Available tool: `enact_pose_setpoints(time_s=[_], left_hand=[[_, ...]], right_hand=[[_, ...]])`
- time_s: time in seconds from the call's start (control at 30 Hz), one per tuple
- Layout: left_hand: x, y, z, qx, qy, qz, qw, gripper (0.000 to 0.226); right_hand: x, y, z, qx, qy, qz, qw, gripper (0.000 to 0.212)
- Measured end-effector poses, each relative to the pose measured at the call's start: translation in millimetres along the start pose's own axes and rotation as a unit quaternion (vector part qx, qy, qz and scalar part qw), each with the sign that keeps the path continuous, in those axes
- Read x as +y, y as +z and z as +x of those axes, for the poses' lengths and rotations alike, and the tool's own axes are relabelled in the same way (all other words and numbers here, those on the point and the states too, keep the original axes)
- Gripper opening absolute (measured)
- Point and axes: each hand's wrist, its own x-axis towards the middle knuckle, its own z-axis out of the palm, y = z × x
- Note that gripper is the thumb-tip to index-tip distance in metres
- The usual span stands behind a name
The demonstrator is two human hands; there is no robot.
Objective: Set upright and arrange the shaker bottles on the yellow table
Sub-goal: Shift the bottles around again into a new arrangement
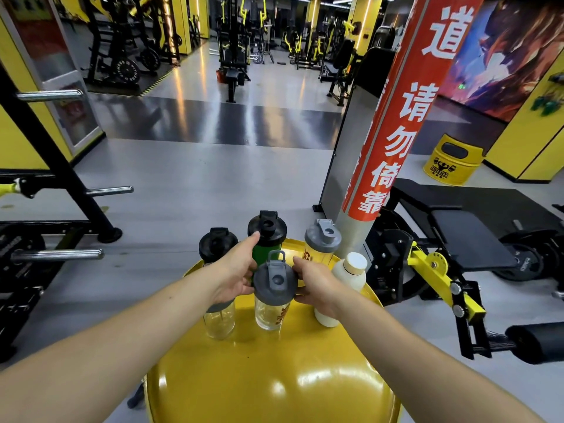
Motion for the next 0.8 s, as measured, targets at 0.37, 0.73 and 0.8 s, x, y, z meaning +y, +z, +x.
enact_pose_setpoints(time_s=[0.37, 0.73, 0.8], left_hand=[[1.1, -2.6, -3.7, 0.008, 0.003, 0.021, 1.0, 0.093], [3.7, -3.6, -8.7, 0.01, 0.003, 0.047, 0.999, 0.098], [3.2, -3.1, -10.8, 0.012, 0.005, 0.052, 0.999, 0.097]], right_hand=[[2.0, 3.3, 2.8, -0.01, -0.002, -0.002, 1.0, 0.043], [1.7, 3.9, -3.0, -0.017, -0.011, -0.01, 1.0, 0.037], [2.3, 3.5, -3.5, -0.018, -0.015, -0.016, 1.0, 0.037]])
